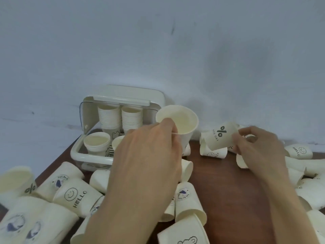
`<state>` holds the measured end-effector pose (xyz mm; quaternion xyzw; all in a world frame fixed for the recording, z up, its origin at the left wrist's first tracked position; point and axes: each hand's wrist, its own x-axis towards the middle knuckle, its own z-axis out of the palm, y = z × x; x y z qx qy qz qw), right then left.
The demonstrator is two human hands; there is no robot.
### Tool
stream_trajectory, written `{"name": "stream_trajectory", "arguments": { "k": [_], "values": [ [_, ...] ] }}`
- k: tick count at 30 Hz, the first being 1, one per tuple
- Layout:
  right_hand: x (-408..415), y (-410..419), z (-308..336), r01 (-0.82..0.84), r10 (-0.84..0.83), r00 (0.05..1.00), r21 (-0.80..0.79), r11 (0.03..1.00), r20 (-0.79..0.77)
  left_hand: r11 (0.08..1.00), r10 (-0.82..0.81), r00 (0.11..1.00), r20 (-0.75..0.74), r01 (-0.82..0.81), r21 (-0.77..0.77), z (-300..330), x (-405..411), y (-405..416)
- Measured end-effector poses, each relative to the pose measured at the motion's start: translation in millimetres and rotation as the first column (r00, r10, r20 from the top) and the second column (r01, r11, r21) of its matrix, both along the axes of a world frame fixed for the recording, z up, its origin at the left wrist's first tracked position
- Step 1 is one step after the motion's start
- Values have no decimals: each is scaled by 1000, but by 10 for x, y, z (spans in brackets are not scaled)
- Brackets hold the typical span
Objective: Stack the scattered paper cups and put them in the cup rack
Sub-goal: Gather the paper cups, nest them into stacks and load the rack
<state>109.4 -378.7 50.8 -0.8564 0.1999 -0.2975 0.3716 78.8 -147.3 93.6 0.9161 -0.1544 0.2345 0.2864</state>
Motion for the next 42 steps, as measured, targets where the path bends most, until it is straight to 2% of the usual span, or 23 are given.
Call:
{"name": "stream_trajectory", "arguments": {
  "k": [2, 7, 12, 17, 23, 31, 37, 42],
  "values": [
    [-127, 195, 121, -32, 33, 998, -21, 999, 62, 1000, 23, 999, 23, -23, -11, -12, 13, 235],
    [-313, 808, 314, -135, 139, 982, -43, 990, 126, 979, 204, 978, 52, -203, -25, -73, 243, 899],
    [-129, 1369, 365, -252, 246, 960, 26, 967, 135, 946, 319, 948, -13, -319, -58, -220, 670, 1170],
    [188, 1695, 272, -332, 333, 941, -30, 943, 59, 950, 313, 948, -51, -313, -1, -360, 868, 1241],
    [438, 1778, 126, -400, 398, 917, -132, 907, -41, 942, 332, 928, -169, -334, 13, -540, 1084, 1472],
    [527, 1800, -36, -485, 438, 873, -285, 827, -215, 950, 313, 931, -187, -302, 85, -693, 1219, 1467],
    [607, 1845, -188, -541, 494, 841, -286, 791, -221, 968, 248, 943, -222, -234, 85, -770, 1276, 1405],
    [666, 1882, -287, -568, 520, 823, -282, 773, -230, 965, 254, 942, -218, -232, 121, -833, 1314, 1426]
  ]
}}
